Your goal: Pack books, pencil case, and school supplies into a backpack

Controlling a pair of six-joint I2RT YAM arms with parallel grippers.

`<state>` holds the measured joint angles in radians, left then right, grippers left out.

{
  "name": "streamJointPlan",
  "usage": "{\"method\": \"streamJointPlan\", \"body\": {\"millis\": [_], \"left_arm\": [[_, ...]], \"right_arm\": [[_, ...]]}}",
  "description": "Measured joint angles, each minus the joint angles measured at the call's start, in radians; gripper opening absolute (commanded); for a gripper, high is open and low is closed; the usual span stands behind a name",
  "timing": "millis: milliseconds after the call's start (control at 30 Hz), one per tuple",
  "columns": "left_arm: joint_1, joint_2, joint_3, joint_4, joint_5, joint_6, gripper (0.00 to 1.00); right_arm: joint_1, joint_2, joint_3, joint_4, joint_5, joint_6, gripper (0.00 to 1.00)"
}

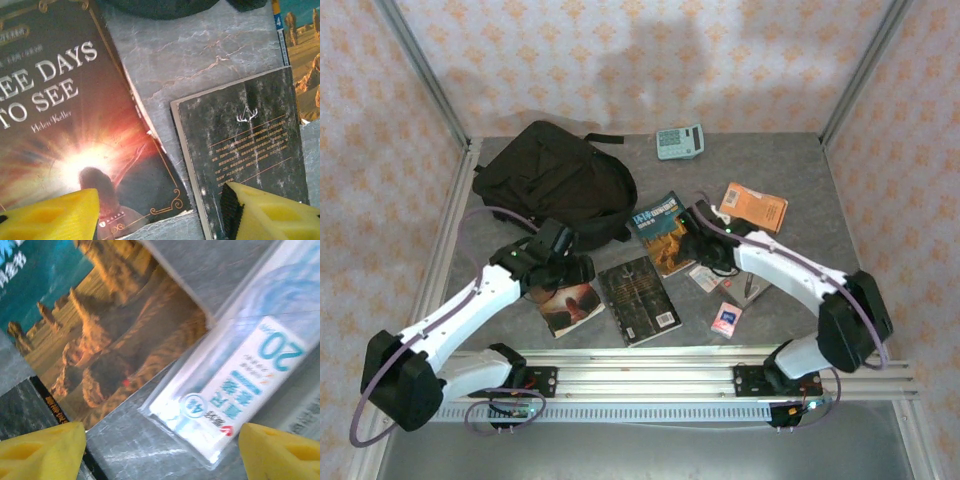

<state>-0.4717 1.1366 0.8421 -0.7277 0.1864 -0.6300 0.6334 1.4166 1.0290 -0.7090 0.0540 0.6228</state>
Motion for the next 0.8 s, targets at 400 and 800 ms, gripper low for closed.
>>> {"method": "streamJointPlan", "body": {"millis": [400, 800], "left_arm": [[-0.148, 0.319, 0.287, 0.014, -0.037, 0.161, 0.67], [-0.150, 0.344, 0.333, 0.026, -0.025, 0.168, 0.67]], "right_arm": [[-0.216, -0.179, -0.171, -0.091, 0.101, 0.245, 1.00], [-0.330, -0.103, -0.289, 0.000, 0.002, 0.399, 1.00]]}}
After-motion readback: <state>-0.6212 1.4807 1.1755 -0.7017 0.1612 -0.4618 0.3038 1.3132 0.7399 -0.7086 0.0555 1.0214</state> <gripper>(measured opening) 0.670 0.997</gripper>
